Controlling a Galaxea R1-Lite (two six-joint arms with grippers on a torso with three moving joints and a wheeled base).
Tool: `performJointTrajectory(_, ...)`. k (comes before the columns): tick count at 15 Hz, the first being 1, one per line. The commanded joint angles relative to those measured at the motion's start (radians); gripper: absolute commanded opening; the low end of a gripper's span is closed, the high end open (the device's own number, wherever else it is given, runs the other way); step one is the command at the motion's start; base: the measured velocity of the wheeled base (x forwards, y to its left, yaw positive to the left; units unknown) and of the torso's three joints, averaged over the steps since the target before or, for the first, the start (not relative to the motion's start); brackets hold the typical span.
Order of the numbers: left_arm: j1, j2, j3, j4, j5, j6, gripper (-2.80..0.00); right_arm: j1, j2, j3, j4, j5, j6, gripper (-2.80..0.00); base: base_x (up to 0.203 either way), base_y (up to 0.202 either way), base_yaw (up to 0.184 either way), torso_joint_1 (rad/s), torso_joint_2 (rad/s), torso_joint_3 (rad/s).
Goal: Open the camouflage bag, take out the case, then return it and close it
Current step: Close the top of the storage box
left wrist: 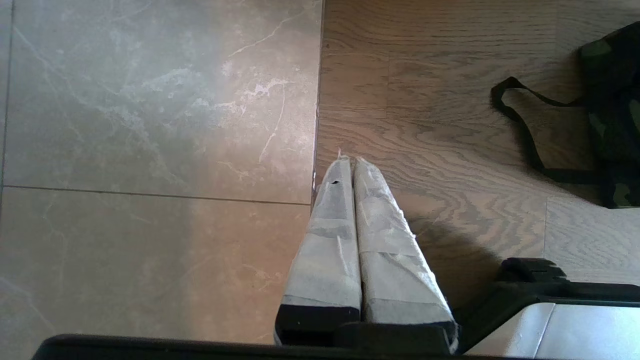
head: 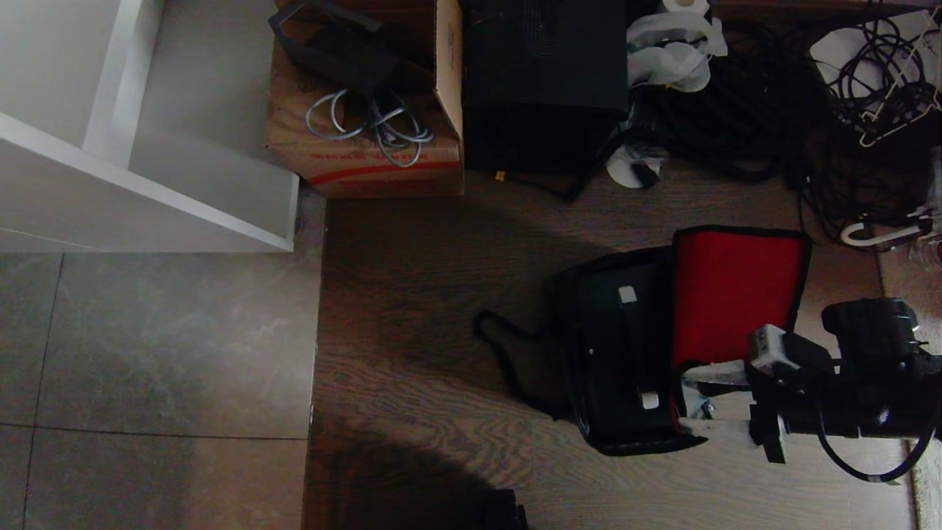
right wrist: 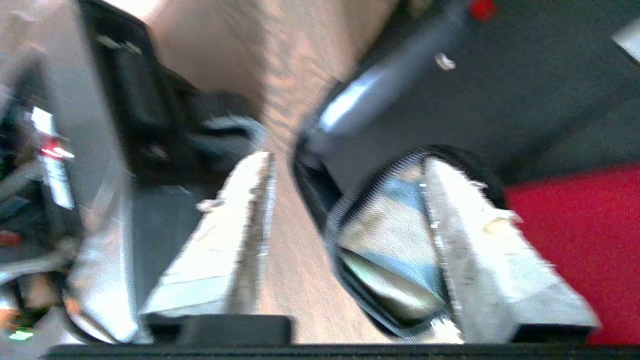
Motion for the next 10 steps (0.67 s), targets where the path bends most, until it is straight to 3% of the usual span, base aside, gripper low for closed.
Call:
performJointTrajectory(1, 0.0, -0.002, 0.0, 0.0, 0.0, -0.001, -2.8, 0.072, 0.005, -0.01, -0.001, 0.012, 0.08, 0.0, 0.0, 0.0, 0.0, 0.0, 0.0, 0.0)
performJointTrajectory(4, 0.0, -0.002, 0.0, 0.0, 0.0, 0.0, -2.8, 0.144, 0.012, -0.021, -0.004, 0.013, 0.188, 0.0, 0.0, 0.0, 0.0, 0.0, 0.0, 0.0)
performJointTrajectory(6, 0.0, -0.002, 0.0, 0.0, 0.0, 0.0, -2.8, 0.238, 0.014, -0.039, -0.005, 0.013, 0.306, 0.0, 0.0, 0.0, 0.0, 0.0, 0.0, 0.0)
performJointTrajectory(10, 0.0, -0.002, 0.0, 0.0, 0.0, 0.0, -2.8, 0.468, 0.008, -0.191, -0.025, -0.024, 0.7, 0.0, 0.0, 0.0, 0.0, 0.0, 0.0, 0.0)
